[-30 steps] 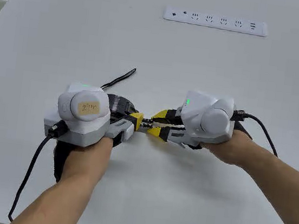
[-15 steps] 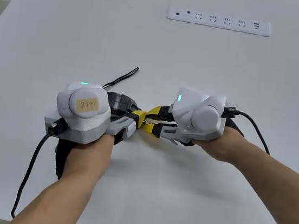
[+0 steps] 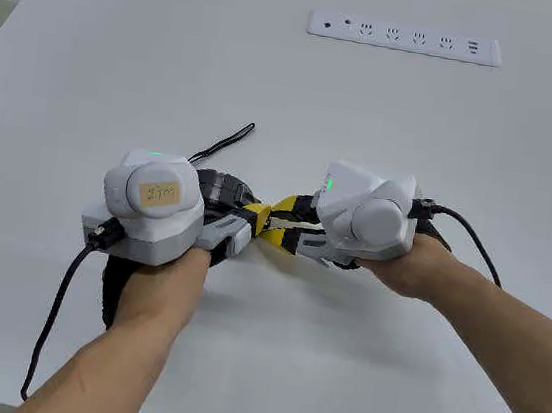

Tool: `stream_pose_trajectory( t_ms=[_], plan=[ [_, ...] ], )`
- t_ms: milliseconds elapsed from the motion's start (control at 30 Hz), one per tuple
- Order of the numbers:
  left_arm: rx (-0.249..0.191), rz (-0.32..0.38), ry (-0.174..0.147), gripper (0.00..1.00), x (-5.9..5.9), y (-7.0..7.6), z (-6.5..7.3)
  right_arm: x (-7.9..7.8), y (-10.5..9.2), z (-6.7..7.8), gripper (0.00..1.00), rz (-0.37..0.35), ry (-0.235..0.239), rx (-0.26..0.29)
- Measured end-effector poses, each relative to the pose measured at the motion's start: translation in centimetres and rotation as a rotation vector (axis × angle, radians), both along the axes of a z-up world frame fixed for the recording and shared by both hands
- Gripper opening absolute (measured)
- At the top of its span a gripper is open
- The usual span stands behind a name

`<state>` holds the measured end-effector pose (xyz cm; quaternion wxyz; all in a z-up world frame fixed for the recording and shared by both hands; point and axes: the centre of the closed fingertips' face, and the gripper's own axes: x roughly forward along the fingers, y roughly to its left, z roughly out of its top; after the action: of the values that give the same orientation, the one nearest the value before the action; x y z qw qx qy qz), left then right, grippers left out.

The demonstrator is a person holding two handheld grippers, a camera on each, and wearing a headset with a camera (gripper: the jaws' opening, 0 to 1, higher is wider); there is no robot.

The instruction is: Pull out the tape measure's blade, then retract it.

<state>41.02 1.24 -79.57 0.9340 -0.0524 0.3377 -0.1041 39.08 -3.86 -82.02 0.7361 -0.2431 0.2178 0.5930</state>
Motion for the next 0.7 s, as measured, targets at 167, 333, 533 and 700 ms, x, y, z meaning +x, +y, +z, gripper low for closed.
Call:
stream_pose_trajectory(
  t_ms=[167,333,533,700],
  plan=[
    [0.017,-0.019,0.003,0.64,-0.08,-0.22,-0.16,-0.28,-0.04,-0.26,0.12,0.004,0.003,-0.01],
    [0.012,-0.023,0.004,0.65,-0.15,-0.24,-0.28,-0.36,-0.05,-0.38,0.13,0.01,-0.022,-0.02],
    [-0.001,-0.039,0.001,0.65,-0.2,-0.28,-0.41,-0.46,0.0,-0.41,0.14,0.003,-0.013,-0.014],
    [-0.003,-0.044,0.01,0.65,-0.12,-0.32,-0.48,-0.38,0.01,-0.47,0.14,0.001,-0.008,-0.017]
  ],
)
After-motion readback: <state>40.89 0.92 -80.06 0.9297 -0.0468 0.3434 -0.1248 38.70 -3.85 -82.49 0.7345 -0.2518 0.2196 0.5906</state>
